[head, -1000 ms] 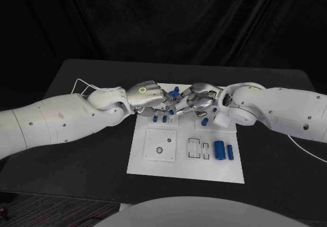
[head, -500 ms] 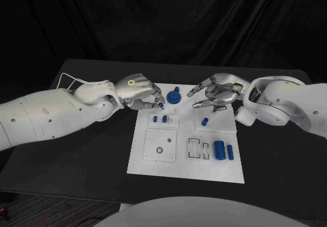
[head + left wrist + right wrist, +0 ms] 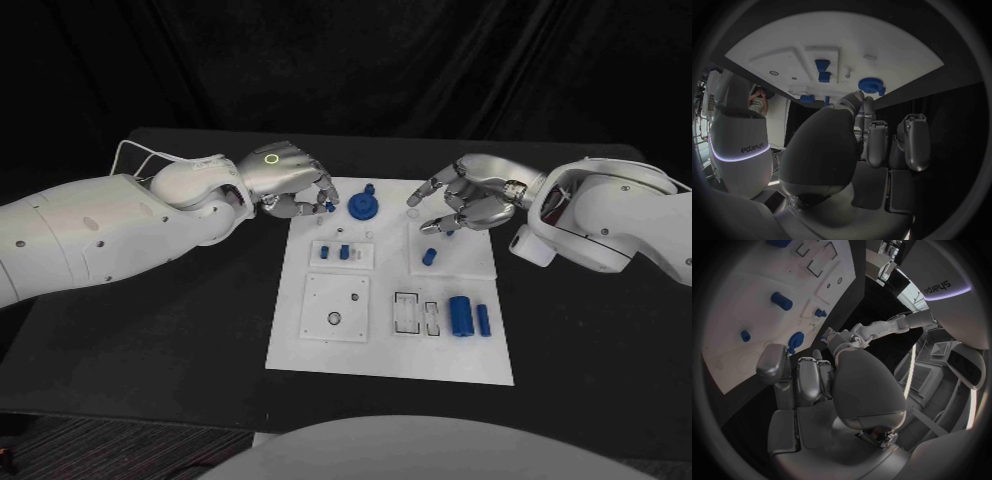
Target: Assemble the parts on the task board
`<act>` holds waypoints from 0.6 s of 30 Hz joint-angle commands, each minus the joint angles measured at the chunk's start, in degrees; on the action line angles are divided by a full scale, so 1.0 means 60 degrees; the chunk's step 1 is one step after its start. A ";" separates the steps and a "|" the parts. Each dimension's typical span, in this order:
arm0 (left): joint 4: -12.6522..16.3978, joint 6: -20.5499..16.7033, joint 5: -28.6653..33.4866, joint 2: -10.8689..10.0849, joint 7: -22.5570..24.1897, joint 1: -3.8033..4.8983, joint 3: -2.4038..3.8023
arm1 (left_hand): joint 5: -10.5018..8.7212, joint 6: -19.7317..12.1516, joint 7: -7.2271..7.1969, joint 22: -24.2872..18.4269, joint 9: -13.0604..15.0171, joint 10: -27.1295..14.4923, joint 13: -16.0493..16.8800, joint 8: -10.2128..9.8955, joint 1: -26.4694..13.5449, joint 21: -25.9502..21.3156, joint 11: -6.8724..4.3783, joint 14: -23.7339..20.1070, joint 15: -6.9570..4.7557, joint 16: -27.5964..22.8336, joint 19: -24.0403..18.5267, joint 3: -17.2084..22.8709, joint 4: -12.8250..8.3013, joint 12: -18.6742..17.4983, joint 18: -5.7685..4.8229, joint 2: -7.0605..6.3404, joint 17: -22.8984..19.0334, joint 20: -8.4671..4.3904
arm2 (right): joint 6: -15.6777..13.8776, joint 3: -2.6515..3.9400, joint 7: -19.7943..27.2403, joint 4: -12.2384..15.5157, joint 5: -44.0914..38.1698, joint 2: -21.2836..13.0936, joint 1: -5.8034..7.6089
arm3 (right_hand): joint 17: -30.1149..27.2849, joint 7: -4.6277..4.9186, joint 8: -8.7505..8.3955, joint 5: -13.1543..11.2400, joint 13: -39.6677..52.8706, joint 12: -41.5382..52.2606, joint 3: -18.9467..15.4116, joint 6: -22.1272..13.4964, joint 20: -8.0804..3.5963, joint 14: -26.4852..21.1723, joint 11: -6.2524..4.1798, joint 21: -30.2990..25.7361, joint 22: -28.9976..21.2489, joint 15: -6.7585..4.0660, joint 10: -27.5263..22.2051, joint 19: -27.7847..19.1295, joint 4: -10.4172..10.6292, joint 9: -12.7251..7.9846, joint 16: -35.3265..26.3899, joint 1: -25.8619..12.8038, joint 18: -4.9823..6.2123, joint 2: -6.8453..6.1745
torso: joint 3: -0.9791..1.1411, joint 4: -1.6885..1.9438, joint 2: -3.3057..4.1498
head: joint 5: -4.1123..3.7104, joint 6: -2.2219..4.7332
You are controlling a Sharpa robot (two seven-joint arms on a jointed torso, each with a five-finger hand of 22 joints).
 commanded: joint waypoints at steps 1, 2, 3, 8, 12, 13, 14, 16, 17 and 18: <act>-0.0084 -0.0012 -0.0261 0.0056 -0.0105 0.0022 0.0008 | 0.0059 -0.0013 0.0048 0.1854 0.0132 0.0066 -0.0066 -0.0008 0.0087 0.0019 0.0009 0.0040 -0.0001 0.0026 0.0034 0.0081 -0.0062 -0.0098 0.0066 -0.0072 0.0314 -0.0007 | -0.0370 0.0005 -0.0221 0.0027 -0.1083 -0.0006 -0.0033 | -0.0007 0.0003 0.0068 0.0065 -0.0006 -0.0059 -0.0034 0.0102 0.0010 0.0259 0.0035 -0.0054 0.1277 0.0056 0.0000 -0.0034 0.0052 -0.0011 -0.0058 0.0096 0.0105 0.0010 | -0.0001 -0.0007 0.0004 | 0.0035 -0.0001; -0.0103 -0.0038 -0.0441 0.0074 -0.0116 0.0023 0.0008 | 0.0035 -0.0037 0.0057 0.1858 0.0130 0.0073 -0.0096 -0.0024 0.0039 0.0032 0.0024 0.0046 0.0010 0.0033 0.0043 0.0077 -0.0052 -0.0138 0.0062 -0.0082 0.0324 -0.0006 | -0.0384 0.0005 -0.0220 0.0027 -0.1125 -0.0009 -0.0046 | -0.0005 0.0003 0.0071 0.0066 -0.0002 -0.0057 -0.0034 0.0107 0.0011 0.0259 0.0036 -0.0055 0.1277 0.0056 0.0002 -0.0035 0.0054 -0.0012 -0.0056 0.0096 0.0105 0.0010 | 0.0012 -0.0024 -0.0006 | 0.0059 -0.0001; -0.0116 -0.0050 -0.0560 0.0089 -0.0117 0.0023 0.0008 | -0.0019 -0.0039 0.0053 0.1852 0.0133 0.0084 -0.0120 -0.0027 0.0001 0.0012 0.0029 0.0031 0.0020 0.0018 0.0029 0.0072 -0.0044 -0.0171 0.0066 -0.0088 0.0301 -0.0006 | -0.0393 0.0005 -0.0218 0.0028 -0.1152 -0.0014 -0.0060 | -0.0005 0.0003 0.0071 0.0066 -0.0002 -0.0057 -0.0034 0.0107 0.0011 0.0259 0.0036 -0.0055 0.1277 0.0056 0.0002 -0.0035 0.0054 -0.0012 -0.0056 0.0096 0.0105 0.0010 | 0.0003 -0.0018 -0.0008 | 0.0058 -0.0001; -0.0118 -0.0031 -0.0922 0.0187 -0.0088 0.0016 0.0007 | -0.0089 -0.0047 0.0027 0.1852 0.0139 0.0134 -0.0175 -0.0040 -0.0009 0.0014 -0.0008 0.0028 0.0020 0.0017 0.0030 0.0093 -0.0071 -0.0239 0.0064 -0.0084 0.0300 -0.0003 | -0.0474 0.0005 -0.0188 0.0024 -0.1264 -0.0034 -0.0152 | 0.0000 0.0004 0.0082 0.0073 -0.0001 -0.0056 -0.0035 0.0129 0.0014 0.0261 0.0040 -0.0055 0.1277 0.0059 0.0003 -0.0034 0.0063 -0.0015 -0.0053 0.0098 0.0105 0.0016 | 0.0028 -0.0020 -0.0026 | 0.0098 -0.0001; -0.0094 -0.0017 -0.1016 0.0260 -0.0048 0.0003 0.0006 | -0.0086 -0.0034 0.0022 0.1856 0.0144 0.0158 -0.0188 -0.0035 0.0001 0.0025 -0.0017 0.0035 0.0020 0.0024 0.0037 0.0104 -0.0090 -0.0253 0.0061 -0.0082 0.0310 -0.0002 | -0.0506 0.0005 -0.0176 0.0017 -0.1296 -0.0056 -0.0219 | 0.0015 0.0005 0.0088 0.0082 0.0003 -0.0053 -0.0034 0.0142 0.0016 0.0264 0.0042 -0.0048 0.1279 0.0061 0.0006 -0.0031 0.0068 -0.0017 -0.0041 0.0101 0.0104 0.0020 | 0.0043 -0.0028 -0.0016 | 0.0111 -0.0001; -0.0084 0.0001 -0.1028 0.0272 -0.0042 0.0000 0.0006 | -0.0085 -0.0031 0.0022 0.1855 0.0145 0.0162 -0.0191 -0.0034 0.0002 0.0023 -0.0017 0.0037 0.0020 0.0026 0.0035 0.0105 -0.0093 -0.0255 0.0061 -0.0082 0.0313 -0.0001 | -0.0507 0.0005 -0.0177 0.0017 -0.1300 -0.0062 -0.0236 | 0.0015 0.0005 0.0088 0.0082 0.0003 -0.0053 -0.0034 0.0142 0.0016 0.0264 0.0042 -0.0048 0.1279 0.0061 0.0006 -0.0031 0.0068 -0.0017 -0.0041 0.0101 0.0104 0.0020 | 0.0053 -0.0032 -0.0017 | 0.0117 -0.0001; -0.0072 0.0023 -0.1038 0.0280 -0.0038 -0.0002 0.0006 | -0.0085 -0.0030 0.0022 0.1854 0.0146 0.0164 -0.0192 -0.0034 0.0002 0.0021 -0.0018 0.0038 0.0020 0.0027 0.0034 0.0106 -0.0094 -0.0256 0.0062 -0.0082 0.0315 -0.0001 | -0.0506 0.0005 -0.0178 0.0016 -0.1304 -0.0067 -0.0251 | 0.0015 0.0005 0.0088 0.0082 0.0003 -0.0053 -0.0034 0.0142 0.0016 0.0264 0.0042 -0.0048 0.1279 0.0061 0.0006 -0.0031 0.0068 -0.0017 -0.0041 0.0101 0.0104 0.0020 | 0.0045 -0.0031 -0.0013 | 0.0115 -0.0001; -0.0024 0.0090 -0.1058 0.0287 -0.0035 -0.0007 0.0006 | -0.0084 -0.0028 0.0022 0.1855 0.0146 0.0166 -0.0193 -0.0033 0.0002 0.0024 -0.0018 0.0036 0.0020 0.0024 0.0036 0.0106 -0.0095 -0.0258 0.0061 -0.0083 0.0311 -0.0001 | -0.0508 0.0005 -0.0177 0.0015 -0.1311 -0.0078 -0.0287 | 0.0006 0.0006 0.0096 0.0091 0.0014 -0.0045 -0.0034 0.0158 0.0018 0.0263 0.0046 -0.0066 0.1275 0.0063 0.0013 -0.0035 0.0074 -0.0019 -0.0047 0.0104 0.0107 0.0024 | 0.0022 -0.0019 -0.0011 | 0.0095 -0.0001; -0.0004 0.0115 -0.1062 0.0285 -0.0036 -0.0009 0.0006 | -0.0084 -0.0028 0.0022 0.1855 0.0146 0.0166 -0.0193 -0.0033 0.0002 0.0024 -0.0018 0.0036 0.0020 0.0024 0.0036 0.0106 -0.0095 -0.0258 0.0061 -0.0083 0.0311 -0.0001 | -0.0512 0.0005 -0.0176 0.0015 -0.1312 -0.0080 -0.0299 | 0.0006 0.0006 0.0096 0.0091 0.0014 -0.0045 -0.0034 0.0158 0.0018 0.0263 0.0046 -0.0066 0.1275 0.0063 0.0013 -0.0035 0.0074 -0.0019 -0.0047 0.0104 0.0107 0.0024 | 0.0028 -0.0015 -0.0013 | 0.0085 -0.0001; 0.0018 0.0142 -0.1066 0.0282 -0.0040 -0.0011 0.0005 | -0.0084 -0.0028 0.0022 0.1856 0.0146 0.0166 -0.0193 -0.0033 0.0002 0.0025 -0.0018 0.0035 0.0020 0.0024 0.0037 0.0106 -0.0096 -0.0258 0.0061 -0.0083 0.0311 -0.0001 | -0.0517 0.0005 -0.0175 0.0015 -0.1313 -0.0082 -0.0309 | 0.0006 0.0006 0.0096 0.0091 0.0014 -0.0045 -0.0034 0.0158 0.0018 0.0263 0.0046 -0.0066 0.1275 0.0063 0.0013 -0.0035 0.0074 -0.0019 -0.0047 0.0104 0.0107 0.0024 | 0.0020 -0.0010 -0.0013 | 0.0077 -0.0001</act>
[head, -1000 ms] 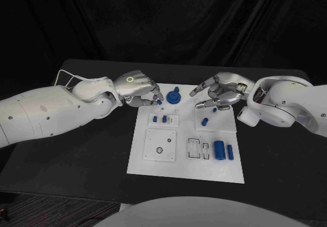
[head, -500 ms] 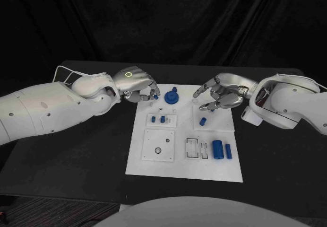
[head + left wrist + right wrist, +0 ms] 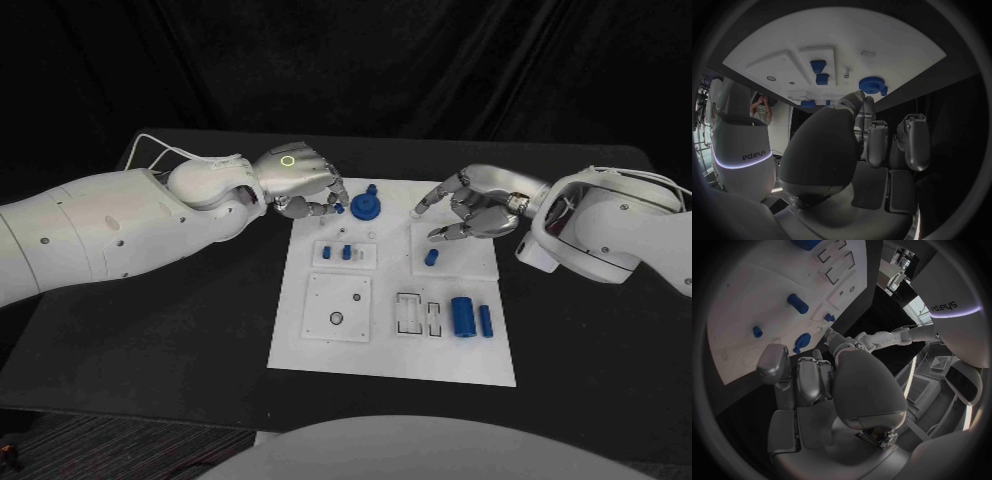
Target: Assemble the parts on the task board
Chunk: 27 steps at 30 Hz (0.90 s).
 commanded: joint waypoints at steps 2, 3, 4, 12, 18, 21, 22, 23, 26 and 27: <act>0.0106 0.0189 -0.0265 0.0005 0.0043 -0.0019 0.0008 | -0.0006 -0.0009 0.0020 0.1854 0.0152 0.0083 -0.0023 -0.0024 -0.0029 0.0022 0.0015 0.0033 0.0019 0.0022 0.0034 0.0041 -0.0036 -0.0056 0.0062 -0.0042 0.0306 0.0000 | -0.0209 0.0004 -0.0139 0.0015 -0.0216 -0.0021 -0.0063 | 0.0004 0.0005 0.0058 0.0051 0.0012 -0.0045 -0.0007 0.0090 0.0018 0.0264 0.0047 -0.0066 0.1275 0.0063 0.0012 -0.0036 0.0047 -0.0011 -0.0048 0.0104 0.0106 0.0024 | -0.0027 0.0011 0.0005 | -0.0028 -0.0001; 0.0123 0.0217 -0.0267 0.0005 0.0035 -0.0023 0.0008 | -0.0003 -0.0007 0.0020 0.1855 0.0153 0.0086 -0.0026 -0.0024 -0.0027 0.0025 0.0015 0.0037 0.0018 0.0026 0.0036 0.0043 -0.0040 -0.0059 0.0061 -0.0042 0.0311 0.0001 | -0.0212 0.0004 -0.0139 0.0015 -0.0217 -0.0024 -0.0074 | 0.0004 0.0005 0.0058 0.0051 0.0012 -0.0045 -0.0007 0.0090 0.0018 0.0264 0.0047 -0.0066 0.1275 0.0063 0.0012 -0.0036 0.0047 -0.0011 -0.0048 0.0104 0.0106 0.0024 | -0.0019 0.0010 0.0006 | -0.0024 -0.0001; 0.0134 0.0245 -0.0269 0.0008 0.0024 -0.0027 0.0008 | 0.0000 -0.0006 0.0020 0.1858 0.0154 0.0089 -0.0028 -0.0024 -0.0026 0.0034 0.0015 0.0035 0.0018 0.0024 0.0043 0.0045 -0.0044 -0.0063 0.0059 -0.0042 0.0308 0.0001 | -0.0216 0.0004 -0.0140 0.0015 -0.0217 -0.0028 -0.0083 | 0.0004 0.0005 0.0058 0.0051 0.0012 -0.0045 -0.0007 0.0090 0.0018 0.0264 0.0047 -0.0066 0.1275 0.0063 0.0012 -0.0036 0.0047 -0.0011 -0.0048 0.0104 0.0106 0.0024 | -0.0024 0.0008 0.0009 | -0.0018 -0.0001; 0.0163 0.0446 -0.0275 0.0043 -0.0040 -0.0102 0.0007 | -0.0011 -0.0002 0.0026 0.1850 0.0161 0.0129 -0.0061 -0.0027 -0.0045 0.0007 0.0025 0.0014 0.0018 0.0004 0.0022 0.0042 -0.0075 -0.0102 0.0065 -0.0076 0.0276 0.0002 | -0.0381 0.0004 -0.0023 0.0042 -0.0286 -0.0052 -0.0134 | 0.0023 0.0007 0.0070 0.0063 0.0030 -0.0033 -0.0008 0.0114 0.0021 0.0269 0.0055 -0.0054 0.1278 0.0067 0.0024 -0.0031 0.0058 -0.0015 -0.0033 0.0106 0.0104 0.0031 | -0.0026 -0.0012 0.0010 | -0.0039 -0.0001; 0.0173 0.0499 -0.0275 0.0069 -0.0034 -0.0180 0.0007 | -0.0019 0.0009 0.0022 0.1847 0.0166 0.0145 -0.0071 -0.0022 -0.0046 0.0000 0.0022 0.0007 0.0019 -0.0003 0.0016 0.0045 -0.0088 -0.0114 0.0066 -0.0081 0.0266 0.0003 | -0.0406 0.0004 0.0018 0.0061 -0.0304 -0.0065 -0.0162 | 0.0072 0.0010 0.0086 0.0067 0.0071 -0.0003 -0.0018 0.0148 0.0026 0.0287 0.0058 0.0044 0.1302 0.0071 0.0055 0.0001 0.0083 -0.0022 0.0007 0.0093 0.0087 0.0035 | -0.0042 0.0028 0.0015 | -0.0078 -0.0001; 0.0144 0.0530 -0.0275 0.0103 -0.0027 -0.0224 0.0007 | -0.0022 0.0019 0.0020 0.1843 0.0171 0.0160 -0.0079 -0.0018 -0.0041 -0.0012 0.0018 0.0000 0.0019 -0.0009 0.0007 0.0052 -0.0101 -0.0123 0.0069 -0.0080 0.0256 0.0003 | -0.0401 0.0004 0.0024 0.0059 -0.0302 -0.0072 -0.0178 | 0.0072 0.0010 0.0086 0.0067 0.0071 -0.0003 -0.0018 0.0148 0.0026 0.0287 0.0058 0.0044 0.1302 0.0071 0.0055 0.0001 0.0083 -0.0022 0.0007 0.0093 0.0087 0.0035 | -0.0047 0.0027 0.0013 | -0.0072 -0.0001; 0.0133 0.0537 -0.0275 0.0111 -0.0026 -0.0236 0.0007 | -0.0022 0.0019 0.0020 0.1843 0.0171 0.0160 -0.0079 -0.0018 -0.0041 -0.0012 0.0018 0.0000 0.0019 -0.0009 0.0007 0.0052 -0.0101 -0.0123 0.0069 -0.0080 0.0256 0.0003 | -0.0401 0.0004 0.0026 0.0060 -0.0293 -0.0073 -0.0183 | 0.0072 0.0010 0.0086 0.0067 0.0071 -0.0003 -0.0018 0.0148 0.0026 0.0287 0.0058 0.0044 0.1302 0.0071 0.0055 0.0001 0.0083 -0.0022 0.0007 0.0093 0.0087 0.0035 | -0.0051 0.0021 0.0014 | -0.0063 -0.0001; 0.0121 0.0547 -0.0275 0.0121 -0.0024 -0.0251 0.0007 | -0.0022 0.0019 0.0020 0.1843 0.0171 0.0160 -0.0079 -0.0018 -0.0041 -0.0012 0.0018 0.0000 0.0019 -0.0009 0.0007 0.0052 -0.0101 -0.0123 0.0069 -0.0080 0.0256 0.0003 | -0.0403 0.0004 0.0029 0.0063 -0.0277 -0.0075 -0.0188 | 0.0072 0.0010 0.0086 0.0067 0.0071 -0.0003 -0.0018 0.0148 0.0026 0.0287 0.0058 0.0044 0.1302 0.0071 0.0055 0.0001 0.0083 -0.0022 0.0007 0.0093 0.0087 0.0035 | -0.0055 0.0022 0.0017 | -0.0062 -0.0001; 0.0101 0.0571 -0.0275 0.0138 -0.0018 -0.0286 0.0007 | -0.0023 0.0022 0.0020 0.1843 0.0172 0.0163 -0.0082 -0.0017 -0.0041 -0.0012 0.0018 -0.0005 0.0019 -0.0014 0.0007 0.0053 -0.0104 -0.0126 0.0069 -0.0079 0.0249 0.0004 | -0.0400 0.0004 0.0031 0.0073 -0.0250 -0.0082 -0.0200 | 0.0072 0.0010 0.0086 0.0067 0.0071 -0.0003 -0.0018 0.0148 0.0026 0.0287 0.0058 0.0044 0.1302 0.0071 0.0055 0.0001 0.0083 -0.0022 0.0007 0.0093 0.0087 0.0035 | -0.0057 0.0016 0.0016 | -0.0052 -0.0001; 0.0096 0.0584 -0.0275 0.0143 -0.0017 -0.0296 0.0007 | -0.0023 0.0022 0.0020 0.1843 0.0172 0.0163 -0.0082 -0.0017 -0.0041 -0.0012 0.0018 -0.0005 0.0019 -0.0014 0.0007 0.0053 -0.0104 -0.0126 0.0069 -0.0079 0.0249 0.0004 | -0.0399 0.0004 0.0031 0.0074 -0.0245 -0.0084 -0.0204 | 0.0072 0.0010 0.0086 0.0067 0.0071 -0.0003 -0.0018 0.0148 0.0026 0.0287 0.0058 0.0044 0.1302 0.0071 0.0055 0.0001 0.0083 -0.0022 0.0007 0.0093 0.0087 0.0035 | -0.0062 0.0013 0.0016 | -0.0058 -0.0001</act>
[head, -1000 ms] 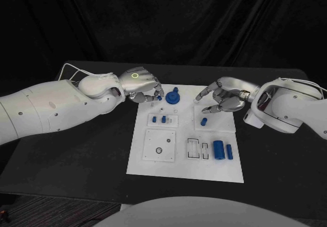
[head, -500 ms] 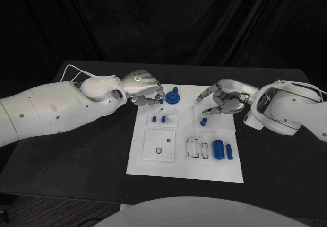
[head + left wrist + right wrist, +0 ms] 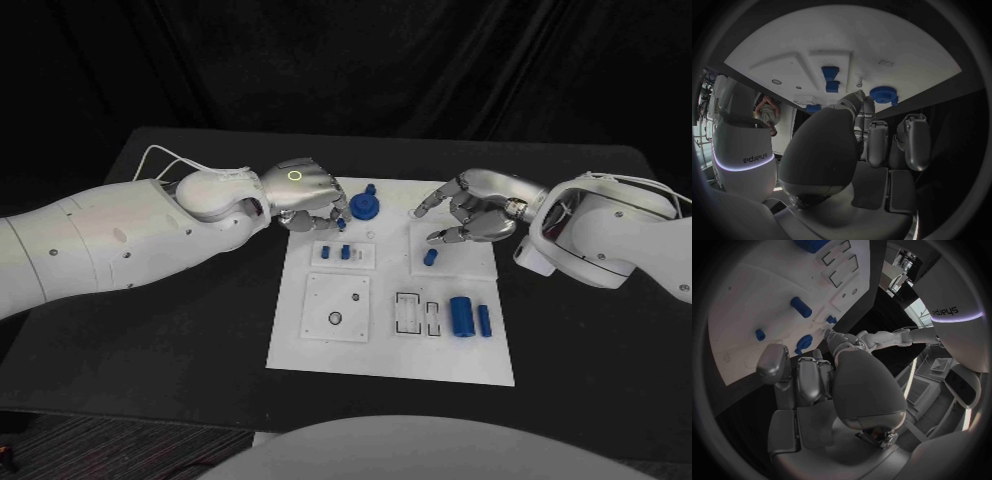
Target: Assemble the parts on the task board
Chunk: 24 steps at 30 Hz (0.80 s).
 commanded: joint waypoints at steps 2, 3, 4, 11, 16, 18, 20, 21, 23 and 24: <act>-0.0020 0.0181 -0.0053 0.0034 0.0027 -0.0057 0.0008 | 0.0002 0.0058 0.0018 0.1837 0.0169 0.0075 -0.0011 0.0057 -0.0041 -0.0030 -0.0004 -0.0016 0.0019 -0.0026 -0.0006 0.0003 -0.0054 -0.0051 0.0075 -0.0079 0.0230 0.0004 | -0.0162 0.0005 -0.0002 0.0034 -0.0026 -0.0024 -0.0038 | 0.0011 0.0009 0.0049 0.0030 -0.0010 -0.0005 0.0008 0.0081 0.0026 0.0287 0.0023 0.0044 0.1295 0.0070 0.0020 0.0001 0.0057 -0.0011 0.0006 0.0055 0.0088 -0.0004 | -0.0002 -0.0011 -0.0005 | -0.0005 -0.0001; -0.0028 0.0195 -0.0053 0.0038 0.0028 -0.0068 0.0008 | 0.0002 0.0059 0.0018 0.1837 0.0170 0.0076 -0.0012 0.0057 -0.0041 -0.0029 -0.0005 -0.0016 0.0019 -0.0025 -0.0006 0.0004 -0.0055 -0.0052 0.0074 -0.0078 0.0230 0.0004 | -0.0168 0.0005 -0.0001 0.0034 -0.0022 -0.0028 -0.0042 | 0.0004 0.0009 0.0052 0.0030 -0.0013 -0.0006 0.0006 0.0086 0.0027 0.0287 0.0024 0.0037 0.1293 0.0070 0.0019 0.0000 0.0061 -0.0012 0.0002 0.0053 0.0089 -0.0003 | 0.0007 -0.0011 -0.0008 | -0.0007 -0.0001; -0.0035 0.0200 -0.0053 0.0043 0.0029 -0.0078 0.0008 | 0.0002 0.0059 0.0018 0.1837 0.0170 0.0076 -0.0012 0.0057 -0.0041 -0.0029 -0.0005 -0.0016 0.0019 -0.0025 -0.0006 0.0004 -0.0055 -0.0052 0.0074 -0.0078 0.0230 0.0004 | -0.0172 0.0005 0.0001 0.0034 -0.0019 -0.0031 -0.0044 | -0.0005 0.0009 0.0055 0.0030 -0.0017 -0.0007 0.0004 0.0094 0.0028 0.0286 0.0025 0.0028 0.1291 0.0071 0.0018 -0.0001 0.0067 -0.0014 -0.0004 0.0050 0.0091 -0.0002 | 0.0010 -0.0006 -0.0008 | -0.0013 -0.0001; -0.0091 0.0240 -0.0053 0.0083 0.0046 -0.0120 0.0008 | 0.0001 0.0060 0.0018 0.1836 0.0172 0.0086 -0.0020 0.0057 -0.0035 -0.0035 -0.0006 -0.0025 0.0019 -0.0034 -0.0011 0.0014 -0.0066 -0.0063 0.0076 -0.0071 0.0218 0.0004 | -0.0132 0.0005 0.0010 0.0055 0.0144 -0.0035 -0.0057 | -0.0005 0.0009 0.0055 0.0030 -0.0017 -0.0007 0.0004 0.0094 0.0028 0.0286 0.0025 0.0028 0.1291 0.0071 0.0018 -0.0001 0.0067 -0.0014 -0.0004 0.0050 0.0091 -0.0002 | 0.0018 -0.0013 -0.0007 | -0.0009 -0.0001; -0.0115 0.0200 -0.0053 0.0092 0.0039 -0.0136 0.0008 | 0.0003 0.0056 0.0018 0.1838 0.0173 0.0092 -0.0027 0.0054 -0.0028 -0.0028 -0.0007 -0.0022 0.0019 -0.0030 -0.0006 0.0023 -0.0077 -0.0072 0.0074 -0.0065 0.0226 0.0005 | -0.0135 0.0005 0.0020 0.0069 0.0199 -0.0042 -0.0067 | -0.0005 0.0009 0.0055 0.0030 -0.0017 -0.0007 0.0004 0.0094 0.0028 0.0286 0.0025 0.0028 0.1291 0.0071 0.0018 -0.0001 0.0067 -0.0014 -0.0004 0.0050 0.0091 -0.0002 | 0.0018 -0.0013 -0.0013 | -0.0013 -0.0001; -0.0121 0.0174 -0.0053 0.0088 0.0036 -0.0138 0.0008 | 0.0008 0.0055 0.0019 0.1835 0.0174 0.0097 -0.0032 0.0052 -0.0021 -0.0037 -0.0009 -0.0026 0.0018 -0.0034 -0.0013 0.0031 -0.0088 -0.0079 0.0076 -0.0062 0.0220 0.0005 | -0.0138 0.0005 0.0020 0.0071 0.0208 -0.0047 -0.0072 | -0.0005 0.0009 0.0055 0.0030 -0.0017 -0.0007 0.0004 0.0094 0.0028 0.0286 0.0025 0.0028 0.1291 0.0071 0.0018 -0.0001 0.0067 -0.0014 -0.0004 0.0050 0.0091 -0.0002 | 0.0020 -0.0011 -0.0012 | -0.0010 -0.0001; -0.0126 0.0154 -0.0053 0.0078 0.0032 -0.0140 0.0008 | 0.0013 0.0053 0.0019 0.1837 0.0175 0.0102 -0.0036 0.0050 -0.0016 -0.0030 -0.0009 -0.0029 0.0018 -0.0037 -0.0008 0.0036 -0.0097 -0.0085 0.0074 -0.0061 0.0216 0.0005 | -0.0144 0.0005 0.0025 0.0070 0.0213 -0.0050 -0.0075 | -0.0005 0.0009 0.0055 0.0030 -0.0017 -0.0007 0.0004 0.0094 0.0028 0.0286 0.0025 0.0028 0.1291 0.0071 0.0018 -0.0001 0.0067 -0.0014 -0.0004 0.0050 0.0091 -0.0002 | 0.0019 -0.0012 -0.0014 | -0.0017 -0.0001; -0.0129 0.0148 -0.0053 0.0072 0.0030 -0.0140 0.0008 | 0.0018 0.0052 0.0020 0.1838 0.0176 0.0108 -0.0041 0.0049 -0.0007 -0.0029 -0.0010 -0.0023 0.0017 -0.0031 -0.0008 0.0043 -0.0110 -0.0092 0.0074 -0.0063 0.0226 0.0005 | -0.0153 0.0005 0.0033 0.0071 0.0215 -0.0051 -0.0077 | -0.0005 0.0009 0.0055 0.0030 -0.0017 -0.0007 0.0004 0.0094 0.0028 0.0286 0.0025 0.0028 0.1291 0.0071 0.0018 -0.0001 0.0067 -0.0014 -0.0004 0.0050 0.0091 -0.0002 | 0.0017 -0.0012 -0.0015 | -0.0033 -0.0001; -0.0136 0.0124 -0.0053 0.0055 0.0029 -0.0141 0.0008 | 0.0024 0.0052 0.0021 0.1842 0.0177 0.0113 -0.0046 0.0048 -0.0001 -0.0016 -0.0010 -0.0027 0.0017 -0.0034 0.0001 0.0049 -0.0119 -0.0097 0.0071 -0.0061 0.0221 0.0004 | -0.0191 0.0005 0.0056 0.0084 0.0218 -0.0056 -0.0081 | -0.0005 0.0009 0.0055 0.0030 -0.0017 -0.0007 0.0004 0.0094 0.0028 0.0286 0.0025 0.0028 0.1291 0.0071 0.0018 -0.0001 0.0067 -0.0014 -0.0004 0.0050 0.0091 -0.0002 | 0.0014 -0.0015 -0.0016 | -0.0049 -0.0001; -0.0144 0.0100 -0.0053 0.0042 0.0030 -0.0142 0.0008 | 0.0024 0.0052 0.0021 0.1842 0.0177 0.0113 -0.0046 0.0048 -0.0001 -0.0016 -0.0010 -0.0027 0.0017 -0.0034 0.0001 0.0049 -0.0119 -0.0097 0.0071 -0.0061 0.0221 0.0004 | -0.0226 0.0005 0.0072 0.0103 0.0220 -0.0064 -0.0084 | -0.0021 0.0009 0.0065 0.0030 -0.0033 -0.0015 0.0000 0.0115 0.0031 0.0286 0.0030 0.0008 0.1287 0.0074 0.0013 -0.0003 0.0082 -0.0021 -0.0014 0.0049 0.0094 0.0002 | 0.0012 -0.0017 -0.0015 | -0.0063 -0.0001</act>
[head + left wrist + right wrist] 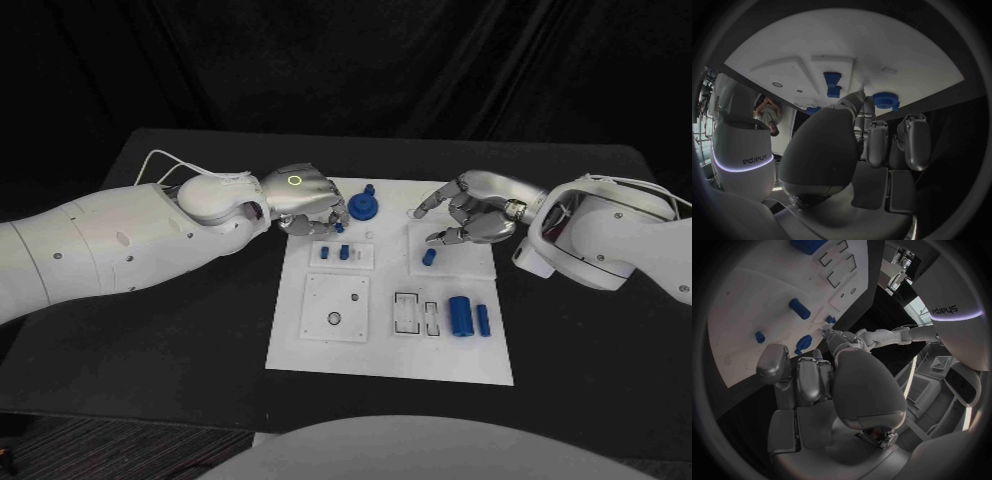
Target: Assemble the parts on the task board
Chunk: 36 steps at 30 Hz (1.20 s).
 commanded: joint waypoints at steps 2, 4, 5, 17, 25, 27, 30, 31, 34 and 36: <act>-0.0023 -0.0069 -0.0038 -0.0032 0.0030 -0.0017 0.0008 | 0.0037 0.0100 0.0006 0.1839 0.0018 0.0060 -0.0017 0.0009 0.0009 -0.0023 -0.0008 -0.0023 0.0016 -0.0030 -0.0004 -0.0001 -0.0075 -0.0069 0.0073 -0.0057 0.0227 0.0005 | -0.0226 0.0004 0.0064 0.0075 0.0065 -0.0032 -0.0036 | -0.0018 -0.0024 0.0065 0.0031 -0.0025 -0.0015 -0.0001 0.0082 0.0031 0.0287 0.0030 0.0008 0.1289 0.0075 0.0012 -0.0003 0.0082 -0.0022 -0.0018 0.0050 0.0094 0.0004 | -0.0008 -0.0002 -0.0001 | -0.0044 -0.0001; -0.0046 -0.0096 -0.0038 -0.0038 0.0030 -0.0017 0.0008 | 0.0038 0.0101 0.0006 0.1842 0.0019 0.0061 -0.0017 0.0009 0.0010 -0.0014 -0.0008 -0.0015 0.0016 -0.0023 0.0002 0.0000 -0.0077 -0.0070 0.0071 -0.0057 0.0239 0.0005 | -0.0238 0.0004 0.0071 0.0082 0.0066 -0.0036 -0.0039 | -0.0019 -0.0024 0.0066 0.0032 -0.0023 -0.0014 0.0000 0.0085 0.0032 0.0287 0.0031 0.0021 0.1292 0.0075 0.0014 0.0001 0.0083 -0.0023 -0.0019 0.0052 0.0092 0.0006 | -0.0009 -0.0001 -0.0002 | -0.0052 -0.0001; -0.0064 -0.0112 -0.0038 -0.0037 0.0033 -0.0017 0.0008 | 0.0038 0.0101 0.0006 0.1842 0.0019 0.0061 -0.0017 0.0009 0.0010 -0.0014 -0.0008 -0.0015 0.0016 -0.0023 0.0002 0.0000 -0.0077 -0.0070 0.0071 -0.0057 0.0239 0.0005 | -0.0242 0.0004 0.0073 0.0080 0.0066 -0.0038 -0.0041 | -0.0019 -0.0024 0.0066 0.0032 -0.0023 -0.0014 0.0000 0.0085 0.0032 0.0287 0.0031 0.0021 0.1292 0.0075 0.0014 0.0001 0.0083 -0.0023 -0.0019 0.0052 0.0092 0.0006 | -0.0008 0.0005 -0.0003 | -0.0062 -0.0001; -0.0214 -0.0237 -0.0038 0.0030 0.0058 -0.0019 0.0008 | 0.0029 0.0107 0.0010 0.1845 0.0023 0.0076 -0.0026 0.0010 0.0001 -0.0005 -0.0004 -0.0015 0.0016 -0.0022 0.0008 0.0000 -0.0087 -0.0081 0.0069 -0.0065 0.0239 0.0005 | -0.0227 0.0004 0.0069 0.0036 0.0122 -0.0055 -0.0065 | -0.0020 -0.0024 0.0068 0.0034 -0.0021 -0.0012 0.0001 0.0090 0.0033 0.0288 0.0031 0.0022 0.1293 0.0076 0.0016 0.0002 0.0087 -0.0028 -0.0020 0.0056 0.0092 0.0009 | 0.0000 0.0010 0.0002 | -0.0053 -0.0001; -0.0306 -0.0186 -0.0038 0.0118 0.0071 -0.0044 0.0008 | 0.0027 0.0108 0.0009 0.1844 0.0023 0.0079 -0.0028 0.0010 0.0002 -0.0009 -0.0004 -0.0019 0.0016 -0.0027 0.0005 0.0002 -0.0091 -0.0083 0.0070 -0.0066 0.0232 0.0005 | -0.0224 0.0004 0.0064 0.0017 0.0141 -0.0053 -0.0080 | -0.0020 -0.0024 0.0068 0.0034 -0.0021 -0.0012 0.0001 0.0090 0.0033 0.0288 0.0031 0.0022 0.1293 0.0076 0.0016 0.0002 0.0087 -0.0028 -0.0020 0.0056 0.0092 0.0009 | -0.0006 -0.0004 -0.0001 | -0.0053 -0.0001; -0.0315 -0.0173 -0.0038 0.0136 0.0077 -0.0059 0.0008 | 0.0023 0.0104 0.0008 0.1842 0.0024 0.0084 -0.0032 0.0007 0.0005 -0.0014 -0.0006 -0.0024 0.0015 -0.0033 0.0002 0.0006 -0.0099 -0.0089 0.0071 -0.0069 0.0223 0.0005 | -0.0226 0.0004 0.0064 0.0008 0.0142 -0.0050 -0.0082 | -0.0020 -0.0024 0.0068 0.0034 -0.0021 -0.0012 0.0001 0.0090 0.0033 0.0288 0.0031 0.0022 0.1293 0.0076 0.0016 0.0002 0.0087 -0.0028 -0.0020 0.0056 0.0092 0.0009 | -0.0002 0.0002 0.0000 | -0.0064 -0.0001; -0.0316 -0.0159 -0.0038 0.0156 0.0083 -0.0082 0.0008 | 0.0022 0.0103 0.0008 0.1838 0.0024 0.0084 -0.0033 0.0007 0.0005 -0.0026 -0.0006 -0.0026 0.0015 -0.0034 -0.0007 0.0006 -0.0100 -0.0090 0.0074 -0.0069 0.0220 0.0005 | -0.0222 0.0004 0.0060 -0.0004 0.0151 -0.0047 -0.0085 | -0.0021 -0.0023 0.0071 0.0031 -0.0024 -0.0013 -0.0002 0.0098 0.0035 0.0289 0.0032 0.0019 0.1292 0.0078 0.0016 0.0003 0.0095 -0.0033 -0.0019 0.0056 0.0092 0.0010 | -0.0001 0.0006 -0.0002 | -0.0062 -0.0001; -0.0311 -0.0156 -0.0038 0.0160 0.0084 -0.0089 0.0008 | 0.0021 0.0102 0.0008 0.1841 0.0024 0.0085 -0.0034 0.0006 0.0003 -0.0018 -0.0005 -0.0026 0.0015 -0.0034 -0.0002 0.0006 -0.0101 -0.0091 0.0072 -0.0069 0.0221 0.0005 | -0.0218 0.0004 0.0057 -0.0008 0.0162 -0.0046 -0.0086 | -0.0021 -0.0023 0.0071 0.0031 -0.0024 -0.0013 -0.0002 0.0098 0.0035 0.0289 0.0032 0.0019 0.1292 0.0078 0.0016 0.0003 0.0095 -0.0033 -0.0019 0.0056 0.0092 0.0010 | -0.0002 0.0005 -0.0002 | -0.0062 -0.0001; -0.0287 -0.0148 -0.0038 0.0158 0.0085 -0.0104 0.0008 | 0.0021 0.0102 0.0008 0.1841 0.0024 0.0085 -0.0034 0.0006 0.0003 -0.0018 -0.0005 -0.0026 0.0015 -0.0034 -0.0002 0.0006 -0.0101 -0.0091 0.0072 -0.0069 0.0221 0.0005 | -0.0209 0.0004 0.0049 -0.0014 0.0184 -0.0047 -0.0088 | -0.0021 -0.0023 0.0071 0.0031 -0.0024 -0.0013 -0.0002 0.0098 0.0035 0.0289 0.0032 0.0019 0.1292 0.0078 0.0016 0.0003 0.0095 -0.0033 -0.0019 0.0056 0.0092 0.0010 | 0.0001 0.0000 -0.0004 | -0.0064 -0.0001; -0.0268 -0.0147 -0.0038 0.0151 0.0083 -0.0110 0.0008 | 0.0021 0.0102 0.0008 0.1841 0.0024 0.0085 -0.0034 0.0006 0.0003 -0.0018 -0.0005 -0.0026 0.0015 -0.0034 -0.0002 0.0006 -0.0101 -0.0091 0.0072 -0.0069 0.0221 0.0005 | -0.0204 0.0004 0.0041 -0.0017 0.0193 -0.0048 -0.0090 | -0.0021 -0.0023 0.0071 0.0031 -0.0024 -0.0013 -0.0002 0.0098 0.0035 0.0289 0.0032 0.0019 0.1292 0.0078 0.0016 0.0003 0.0095 -0.0033 -0.0019 0.0056 0.0092 0.0010 | 0.0002 0.0004 -0.0002 | -0.0069 -0.0001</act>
